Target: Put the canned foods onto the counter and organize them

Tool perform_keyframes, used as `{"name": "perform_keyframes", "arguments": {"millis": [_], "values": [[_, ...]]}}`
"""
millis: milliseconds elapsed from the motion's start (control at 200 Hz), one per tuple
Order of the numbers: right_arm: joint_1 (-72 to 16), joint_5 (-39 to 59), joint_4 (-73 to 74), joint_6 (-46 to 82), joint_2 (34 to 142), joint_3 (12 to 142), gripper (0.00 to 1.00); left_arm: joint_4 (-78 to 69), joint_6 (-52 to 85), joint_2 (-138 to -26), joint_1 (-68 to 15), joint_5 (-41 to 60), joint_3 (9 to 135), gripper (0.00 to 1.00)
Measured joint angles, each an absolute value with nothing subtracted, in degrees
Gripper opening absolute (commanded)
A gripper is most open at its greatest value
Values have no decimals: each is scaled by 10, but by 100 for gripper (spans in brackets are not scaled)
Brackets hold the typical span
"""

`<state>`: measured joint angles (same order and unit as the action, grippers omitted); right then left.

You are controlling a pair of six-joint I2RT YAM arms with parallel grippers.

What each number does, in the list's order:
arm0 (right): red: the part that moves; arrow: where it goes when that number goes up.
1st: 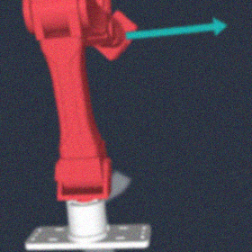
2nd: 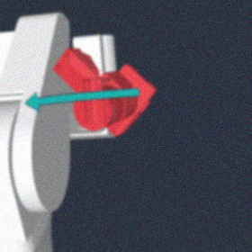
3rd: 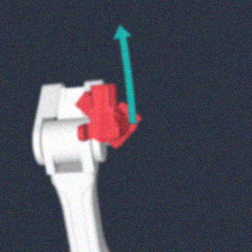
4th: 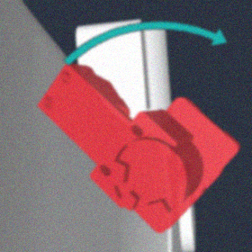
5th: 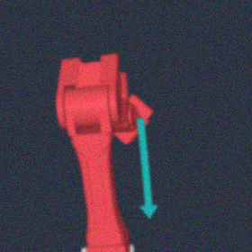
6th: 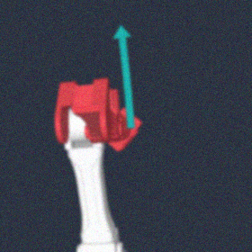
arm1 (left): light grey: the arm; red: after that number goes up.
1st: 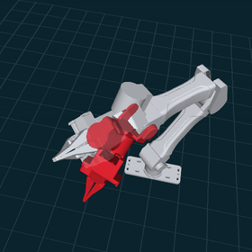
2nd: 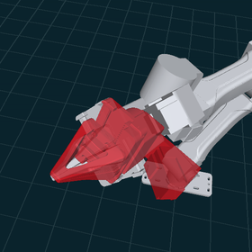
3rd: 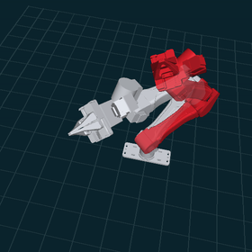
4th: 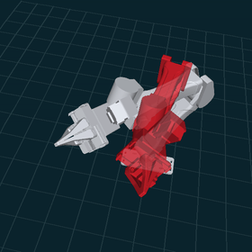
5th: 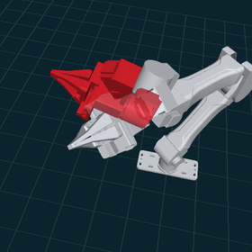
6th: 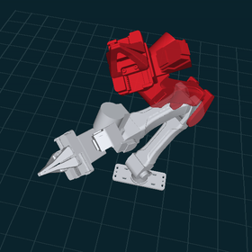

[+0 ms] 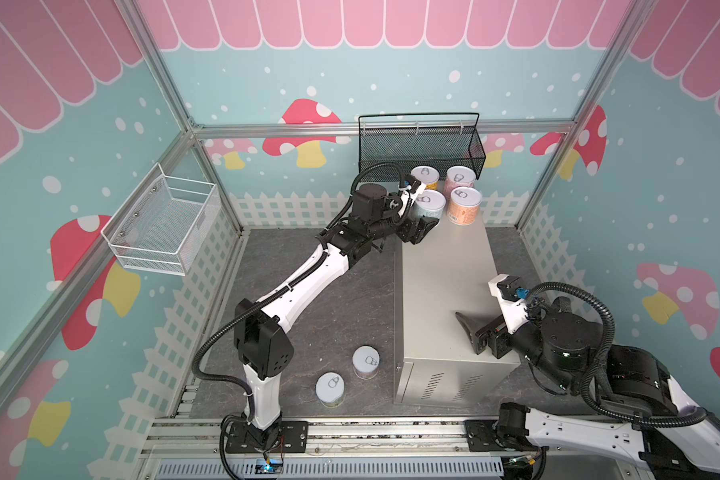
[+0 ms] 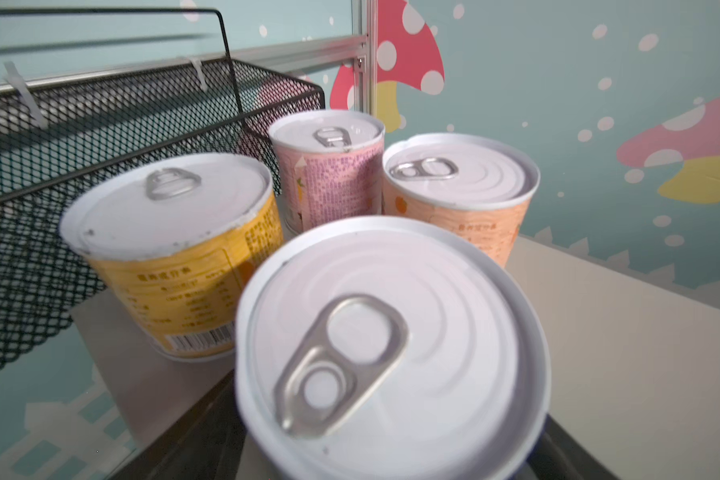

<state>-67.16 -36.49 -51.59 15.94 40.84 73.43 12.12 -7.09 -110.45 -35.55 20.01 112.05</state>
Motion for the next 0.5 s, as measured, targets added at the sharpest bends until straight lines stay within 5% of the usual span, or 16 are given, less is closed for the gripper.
{"name": "perform_keyframes", "arguments": {"millis": [495], "values": [[-672,-365,-512,160,408,731,99,95,-66,-1096,-354,195,1099,90]]}}
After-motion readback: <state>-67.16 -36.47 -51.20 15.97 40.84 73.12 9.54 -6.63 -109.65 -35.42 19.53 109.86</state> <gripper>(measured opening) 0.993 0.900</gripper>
